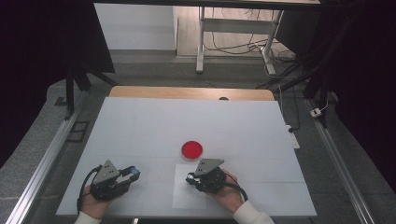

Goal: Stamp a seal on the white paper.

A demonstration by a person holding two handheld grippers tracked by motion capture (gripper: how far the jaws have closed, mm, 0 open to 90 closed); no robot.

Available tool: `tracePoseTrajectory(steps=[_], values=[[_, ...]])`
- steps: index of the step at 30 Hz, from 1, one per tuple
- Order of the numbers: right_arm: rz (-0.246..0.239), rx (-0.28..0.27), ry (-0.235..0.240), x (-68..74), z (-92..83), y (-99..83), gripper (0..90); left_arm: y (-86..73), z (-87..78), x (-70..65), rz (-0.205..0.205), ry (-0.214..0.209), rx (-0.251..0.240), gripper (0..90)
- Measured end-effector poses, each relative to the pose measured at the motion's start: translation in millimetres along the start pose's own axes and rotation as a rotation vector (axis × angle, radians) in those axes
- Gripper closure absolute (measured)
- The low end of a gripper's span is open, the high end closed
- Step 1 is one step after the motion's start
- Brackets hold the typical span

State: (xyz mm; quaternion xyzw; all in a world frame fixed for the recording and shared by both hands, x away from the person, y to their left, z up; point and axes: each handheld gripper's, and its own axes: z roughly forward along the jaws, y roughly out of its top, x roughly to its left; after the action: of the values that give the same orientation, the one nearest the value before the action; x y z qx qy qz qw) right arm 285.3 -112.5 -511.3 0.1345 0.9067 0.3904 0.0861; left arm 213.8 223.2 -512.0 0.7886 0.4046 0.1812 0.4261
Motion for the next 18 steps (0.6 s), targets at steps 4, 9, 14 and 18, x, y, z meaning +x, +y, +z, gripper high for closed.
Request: tracePoseTrajectory(steps=[4, 9, 14, 18], values=[[-0.004, 0.015, -0.002, -0.1, 0.5, 0.2, 75.5, 0.0, 0.0, -0.2, 0.0, 0.0, 0.0, 65.0], [-0.01, 0.026, -0.01, 0.2, 0.4, 0.5, 75.6, 0.2, 0.3, -0.6, 0.001, 0.0, 0.0, 65.0], [-0.014, 0.018, -0.011, 1.4, 1.2, -0.4, 75.8, 0.2, 0.1, -0.9, 0.001, 0.0, 0.0, 65.0], [-0.043, 0.022, -0.024, 4.1, 2.0, 0.4, 75.9, 0.5, 0.0, -1.4, 0.003, -0.001, 0.001, 65.0]])
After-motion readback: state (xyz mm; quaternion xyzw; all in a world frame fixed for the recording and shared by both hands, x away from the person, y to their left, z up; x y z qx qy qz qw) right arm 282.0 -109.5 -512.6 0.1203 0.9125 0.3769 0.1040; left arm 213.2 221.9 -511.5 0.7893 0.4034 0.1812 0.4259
